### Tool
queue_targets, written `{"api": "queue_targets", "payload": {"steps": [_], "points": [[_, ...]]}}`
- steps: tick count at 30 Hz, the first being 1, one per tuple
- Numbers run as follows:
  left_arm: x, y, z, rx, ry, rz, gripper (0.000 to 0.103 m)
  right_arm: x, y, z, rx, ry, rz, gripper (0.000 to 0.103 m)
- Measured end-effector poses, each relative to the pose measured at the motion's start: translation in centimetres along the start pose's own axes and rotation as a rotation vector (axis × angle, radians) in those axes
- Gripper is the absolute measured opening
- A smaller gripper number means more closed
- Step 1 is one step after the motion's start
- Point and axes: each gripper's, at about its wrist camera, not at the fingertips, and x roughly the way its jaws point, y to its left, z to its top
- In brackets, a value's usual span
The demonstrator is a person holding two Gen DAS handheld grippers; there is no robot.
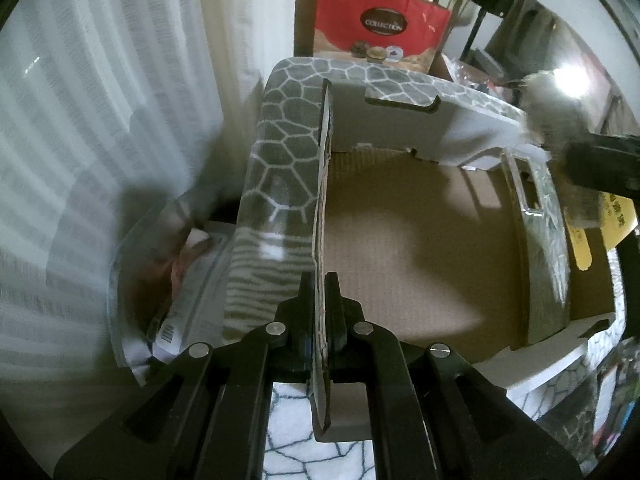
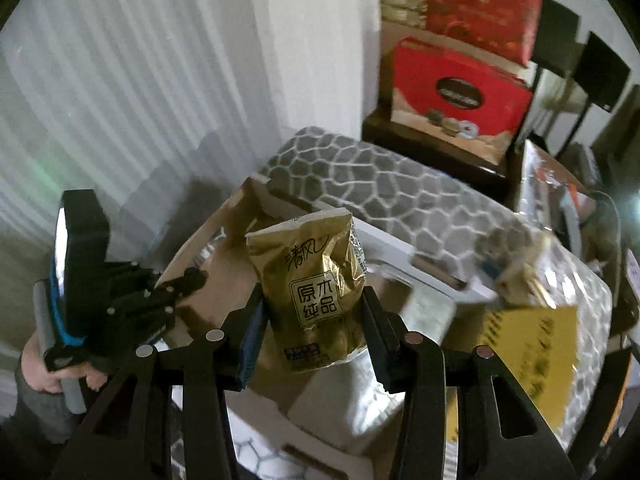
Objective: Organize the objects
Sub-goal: 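Lower the gold snack pouch into the box and open the right tool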
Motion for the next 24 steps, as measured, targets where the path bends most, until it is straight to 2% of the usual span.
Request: {"api": "queue_targets", "payload": {"steps": [7, 10, 12, 14, 16, 18, 20, 22, 24], "points": [[0.0, 0.2, 0.1, -0.008, 0.000, -0.007, 0.004, 4.9, 1.3, 1.2, -0.076, 0.069, -0.005, 0.047], [0.0, 0.3, 0.1, -0.019, -0.001, -0.011, 0.004, 6.8, 1.8, 1.1, -0.123, 0.113, -0.037, 0.048], [0.1, 0.4, 0.1, -0.023, -0.001, -0.013, 0.004, 7.5, 1.9, 1.0, -0.151, 0.132, -0.067, 0.054], [0.1, 0.4, 0.1, -0.024, -0.001, -0.016, 0.004, 7.4, 1.8, 0.9, -0.154, 0.123, -0.102, 0.059], [0.1, 0.4, 0.1, -0.023, 0.000, -0.016, 0.005, 6.7, 1.6, 0.9, -0.148, 0.098, -0.081, 0.061], [0.1, 0.4, 0.0, -0.024, -0.001, -0.015, 0.005, 5.8, 1.3, 1.2, -0.137, 0.067, -0.053, 0.068], [0.1, 0.4, 0.0, -0.026, -0.001, -0.017, 0.005, 5.3, 1.2, 1.5, -0.129, 0.040, -0.043, 0.068], [0.0, 0.4, 0.0, -0.032, -0.001, -0.020, 0.005, 5.3, 1.2, 2.0, -0.108, 0.042, -0.002, 0.064], [0.0, 0.5, 0.0, -0.038, -0.001, -0.024, 0.005, 5.8, 1.4, 2.5, -0.084, 0.050, 0.043, 0.038]]}}
